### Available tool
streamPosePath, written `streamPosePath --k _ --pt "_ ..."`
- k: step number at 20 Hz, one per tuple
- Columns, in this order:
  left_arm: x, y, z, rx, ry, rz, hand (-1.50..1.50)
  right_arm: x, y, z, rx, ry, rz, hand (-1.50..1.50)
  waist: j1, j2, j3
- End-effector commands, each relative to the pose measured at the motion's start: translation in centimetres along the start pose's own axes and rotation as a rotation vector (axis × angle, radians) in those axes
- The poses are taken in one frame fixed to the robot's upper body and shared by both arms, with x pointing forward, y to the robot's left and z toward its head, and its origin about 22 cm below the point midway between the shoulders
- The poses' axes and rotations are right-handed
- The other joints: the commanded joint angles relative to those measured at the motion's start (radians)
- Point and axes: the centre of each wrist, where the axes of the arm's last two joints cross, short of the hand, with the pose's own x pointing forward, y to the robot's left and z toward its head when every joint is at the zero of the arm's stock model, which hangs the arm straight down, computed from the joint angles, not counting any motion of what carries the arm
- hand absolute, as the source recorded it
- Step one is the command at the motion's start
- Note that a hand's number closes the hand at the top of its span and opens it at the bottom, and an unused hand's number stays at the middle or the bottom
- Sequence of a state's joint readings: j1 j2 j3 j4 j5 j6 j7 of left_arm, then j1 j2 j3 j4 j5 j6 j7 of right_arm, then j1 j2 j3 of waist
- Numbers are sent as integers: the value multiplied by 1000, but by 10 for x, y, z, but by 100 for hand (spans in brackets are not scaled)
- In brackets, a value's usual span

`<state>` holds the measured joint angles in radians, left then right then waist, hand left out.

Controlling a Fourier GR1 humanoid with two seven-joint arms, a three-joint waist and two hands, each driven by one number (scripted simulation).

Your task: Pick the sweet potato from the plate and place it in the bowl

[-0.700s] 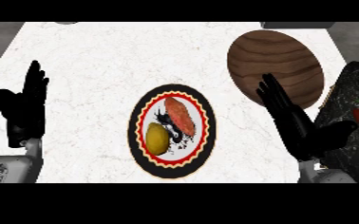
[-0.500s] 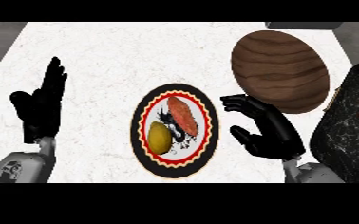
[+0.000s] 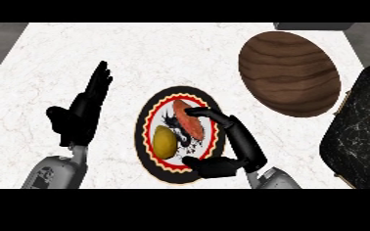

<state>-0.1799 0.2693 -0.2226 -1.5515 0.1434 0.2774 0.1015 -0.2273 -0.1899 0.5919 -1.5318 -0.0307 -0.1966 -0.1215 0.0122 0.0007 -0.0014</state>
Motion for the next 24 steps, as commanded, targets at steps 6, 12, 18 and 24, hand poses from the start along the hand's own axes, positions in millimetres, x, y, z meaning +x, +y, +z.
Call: streamPosePath --k 6,12,18,24 --pt "-14 -11 10 -13 -2 5 0 50 -4 -9 -77 -172 103 -150 -16 -4 1" --pt "-12 -9 -2 -25 -2 13 0 91 -21 -36 -78 2 263 -150 -16 -3 1" --pt "-18 2 -1 -23 -21 9 0 109 -16 -67 69 213 314 -150 -9 -2 0" --pt "-24 1 15 -37 -9 24 0 99 -17 -78 169 377 366 -150 -7 -2 1"
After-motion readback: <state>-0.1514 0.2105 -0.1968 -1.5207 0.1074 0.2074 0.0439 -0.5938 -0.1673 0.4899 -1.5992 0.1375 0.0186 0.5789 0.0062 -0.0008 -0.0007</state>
